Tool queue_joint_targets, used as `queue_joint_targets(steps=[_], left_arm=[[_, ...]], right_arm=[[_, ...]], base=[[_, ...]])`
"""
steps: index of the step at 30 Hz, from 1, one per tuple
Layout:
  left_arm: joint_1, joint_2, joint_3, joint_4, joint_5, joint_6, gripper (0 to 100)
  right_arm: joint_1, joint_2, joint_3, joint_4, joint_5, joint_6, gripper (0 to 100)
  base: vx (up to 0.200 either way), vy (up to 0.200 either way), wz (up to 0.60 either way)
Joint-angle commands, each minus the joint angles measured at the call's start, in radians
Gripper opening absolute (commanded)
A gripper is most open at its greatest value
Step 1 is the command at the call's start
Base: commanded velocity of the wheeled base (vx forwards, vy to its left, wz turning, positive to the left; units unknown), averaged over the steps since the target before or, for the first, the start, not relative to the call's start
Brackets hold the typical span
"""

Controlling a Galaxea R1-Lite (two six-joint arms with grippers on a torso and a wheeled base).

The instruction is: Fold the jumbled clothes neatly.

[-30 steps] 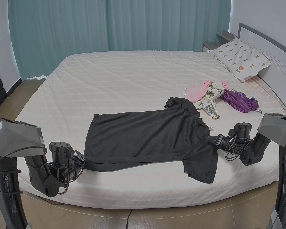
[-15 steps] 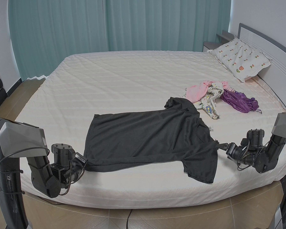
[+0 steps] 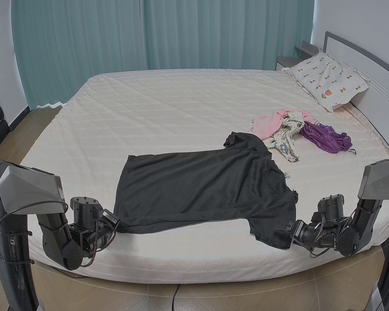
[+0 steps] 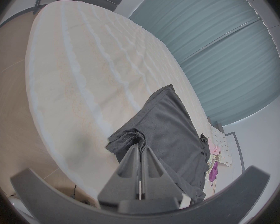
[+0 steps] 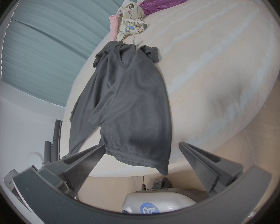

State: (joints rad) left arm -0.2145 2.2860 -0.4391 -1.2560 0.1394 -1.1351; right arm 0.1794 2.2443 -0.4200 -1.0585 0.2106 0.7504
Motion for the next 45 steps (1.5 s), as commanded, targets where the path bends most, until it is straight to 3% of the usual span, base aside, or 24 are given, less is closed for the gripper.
queue_joint_targets(steps=[1, 8, 9, 18, 25, 33, 39, 45], left_arm=[[0.000, 0.001, 0.002, 0.000, -0.003, 0.000, 0], [0.000, 0.001, 0.002, 0.000, -0.004, 0.000, 0], [0.000, 0.001, 0.002, 0.000, -0.003, 0.000, 0], [0.000, 0.001, 0.002, 0.000, -0.003, 0.000, 0], [0.000, -0.003, 0.007, 0.000, -0.004, 0.000, 0], [-0.002, -0.100, 0.108, -0.002, -0.017, 0.005, 0], [-0.006, -0.214, 0.195, 0.001, -0.057, 0.048, 0], [-0.011, -0.217, 0.261, 0.013, -0.058, 0.179, 0]], right_arm=[[0.035, 0.049, -0.006, -0.003, -0.025, 0.000, 100], [0.045, 0.049, -0.016, -0.024, -0.028, 0.017, 100], [0.046, 0.049, -0.019, -0.023, -0.030, 0.018, 0], [0.066, 0.064, -0.019, -0.021, -0.076, 0.018, 0], [0.034, -0.009, 0.021, 0.017, -0.065, -0.003, 0], [-0.121, -0.183, 0.104, 0.166, 0.108, -0.217, 0], [-0.144, -0.233, 0.118, 0.258, 0.111, -0.312, 0], [-0.146, -0.305, 0.122, 0.396, 0.110, -0.393, 0]], base=[[0.000, 0.000, 0.00], [0.000, 0.000, 0.00], [0.000, 0.000, 0.00], [0.000, 0.000, 0.00], [0.000, 0.000, 0.00], [0.000, 0.000, 0.00], [0.000, 0.000, 0.00], [0.000, 0.000, 0.00]])
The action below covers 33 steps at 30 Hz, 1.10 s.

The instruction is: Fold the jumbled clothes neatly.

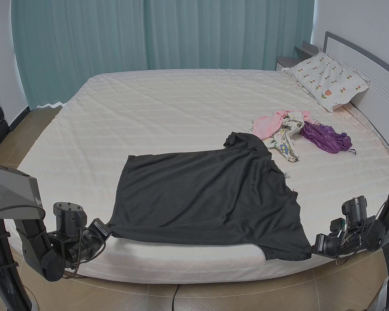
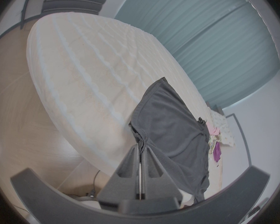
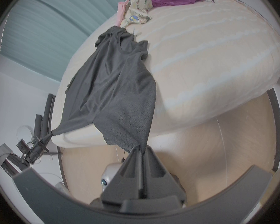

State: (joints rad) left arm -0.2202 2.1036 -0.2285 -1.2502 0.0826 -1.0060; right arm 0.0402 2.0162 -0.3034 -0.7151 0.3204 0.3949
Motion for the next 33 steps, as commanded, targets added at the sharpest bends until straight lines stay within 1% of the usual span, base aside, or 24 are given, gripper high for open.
queue_joint_targets(steps=[1, 2, 5, 6, 7, 8, 11, 12, 18, 22, 24, 32, 33], left_arm=[[-0.008, -0.034, 0.055, 0.009, -0.001, 0.056, 0], [-0.022, -0.030, 0.071, 0.009, 0.000, 0.083, 0], [-0.048, -0.028, 0.097, 0.025, 0.006, 0.121, 0], [-0.048, -0.028, 0.097, 0.025, 0.006, 0.121, 0], [-0.062, -0.028, 0.103, 0.055, 0.009, 0.139, 0], [-0.065, -0.030, 0.103, 0.071, 0.009, 0.144, 0], [-0.067, -0.033, 0.103, 0.100, 0.009, 0.158, 0], [-0.067, -0.034, 0.103, 0.120, 0.011, 0.179, 0], [-0.067, -0.031, 0.118, 0.129, 0.046, 0.217, 0], [-0.065, -0.030, 0.133, 0.129, 0.051, 0.245, 0], [-0.067, -0.028, 0.159, 0.129, 0.051, 0.280, 0], [-0.070, -0.027, 0.195, 0.130, 0.051, 0.322, 0], [-0.071, -0.027, 0.209, 0.137, 0.051, 0.342, 0]], right_arm=[[-0.006, -0.080, 0.004, 0.063, 0.000, -0.044, 0], [-0.011, -0.091, 0.004, 0.091, 0.000, -0.067, 0], [-0.020, -0.116, 0.006, 0.134, -0.001, -0.103, 0], [-0.020, -0.116, 0.006, 0.134, -0.001, -0.103, 0], [-0.020, -0.116, 0.006, 0.134, -0.001, -0.103, 0], [-0.020, -0.126, 0.001, 0.189, -0.006, -0.128, 0], [-0.020, -0.132, -0.002, 0.217, -0.007, -0.143, 0], [-0.020, -0.134, 0.000, 0.243, -0.009, -0.166, 0], [-0.020, -0.134, 0.006, 0.278, -0.035, -0.212, 0], [-0.020, -0.134, 0.007, 0.309, -0.040, -0.235, 0], [-0.020, -0.139, 0.009, 0.348, -0.043, -0.281, 0], [-0.033, -0.214, -0.003, 0.460, -0.044, -0.326, 0], [-0.033, -0.226, -0.005, 0.483, -0.044, -0.337, 0]], base=[[0.000, 0.000, 0.00], [0.000, 0.000, 0.00], [0.000, 0.000, 0.00], [0.000, 0.000, 0.00], [0.000, 0.000, 0.00], [0.000, 0.000, 0.00], [0.000, 0.000, 0.00], [0.000, 0.000, 0.00], [0.000, 0.000, 0.00], [0.000, 0.000, 0.00], [0.000, 0.000, 0.00], [0.000, 0.000, 0.00], [0.000, 0.000, 0.00]])
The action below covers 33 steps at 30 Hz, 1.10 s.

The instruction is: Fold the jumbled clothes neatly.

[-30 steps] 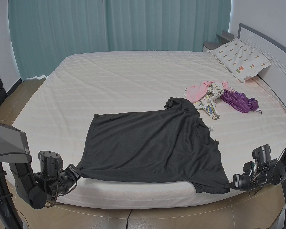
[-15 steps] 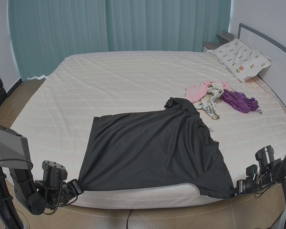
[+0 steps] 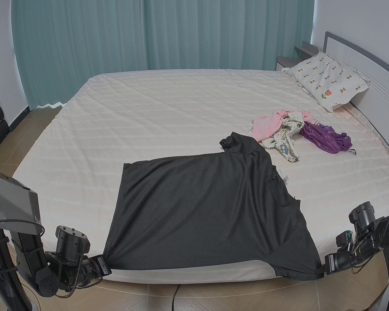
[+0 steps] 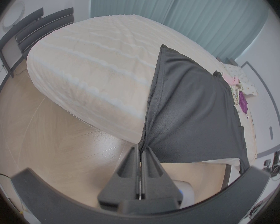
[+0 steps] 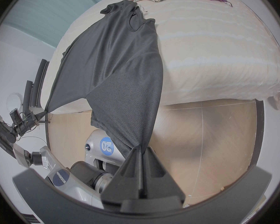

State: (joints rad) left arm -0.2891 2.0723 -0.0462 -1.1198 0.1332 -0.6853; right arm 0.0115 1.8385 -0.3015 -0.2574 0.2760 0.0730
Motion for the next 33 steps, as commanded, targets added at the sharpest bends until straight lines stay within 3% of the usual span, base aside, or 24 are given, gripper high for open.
queue_joint_targets(steps=[1, 8, 13, 22, 33], left_arm=[[-0.002, 0.005, 0.032, 0.012, 0.000, 0.035, 0], [-0.061, -0.005, 0.040, 0.117, -0.001, 0.044, 0], [-0.064, -0.011, 0.034, 0.117, -0.001, 0.043, 0], [-0.027, -0.158, -0.052, 0.107, -0.001, -0.011, 0], [0.071, -0.144, -0.178, 0.112, -0.003, -0.013, 0]], right_arm=[[-0.004, -0.051, -0.005, 0.038, 0.000, -0.024, 0], [-0.007, -0.044, -0.005, 0.050, 0.000, -0.042, 0], [-0.007, -0.048, -0.010, 0.047, 0.002, -0.039, 0], [-0.004, -0.096, -0.076, 0.044, 0.006, -0.025, 0], [0.021, -0.111, -0.280, 0.050, 0.003, 0.093, 0]], base=[[0.000, 0.000, 0.00], [0.000, 0.000, 0.00], [0.000, 0.000, 0.00], [0.000, 0.000, 0.00], [0.000, 0.000, 0.00]])
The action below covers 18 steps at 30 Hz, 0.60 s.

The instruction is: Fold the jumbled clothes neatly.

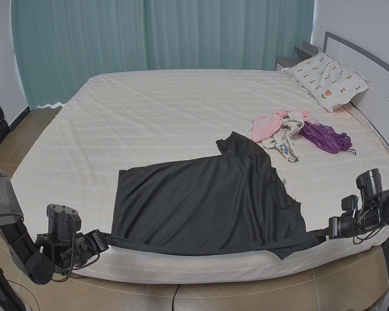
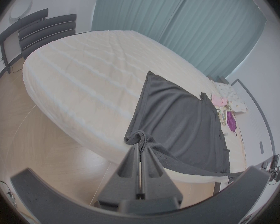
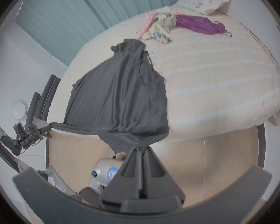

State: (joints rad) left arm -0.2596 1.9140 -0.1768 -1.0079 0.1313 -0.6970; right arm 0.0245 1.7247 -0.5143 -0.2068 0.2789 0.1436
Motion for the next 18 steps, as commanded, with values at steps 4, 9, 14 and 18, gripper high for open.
queue_joint_targets(steps=[4, 9, 14, 18], left_arm=[[0.051, 0.057, -0.102, 0.000, 0.002, -0.001, 0], [0.049, 0.109, -0.178, 0.002, 0.004, -0.001, 0], [0.051, 0.172, -0.234, 0.002, 0.021, 0.002, 0], [0.049, 0.214, -0.276, 0.000, 0.054, 0.002, 0]], right_arm=[[0.012, 0.050, -0.138, 0.000, 0.000, 0.039, 0], [0.015, 0.098, -0.213, -0.003, 0.000, 0.079, 0], [0.028, 0.136, -0.277, -0.006, -0.001, 0.106, 0], [0.028, 0.168, -0.329, -0.005, -0.014, 0.146, 0]], base=[[0.000, 0.000, 0.00], [0.000, 0.000, 0.00], [0.000, 0.000, 0.00], [0.000, 0.000, 0.00]])
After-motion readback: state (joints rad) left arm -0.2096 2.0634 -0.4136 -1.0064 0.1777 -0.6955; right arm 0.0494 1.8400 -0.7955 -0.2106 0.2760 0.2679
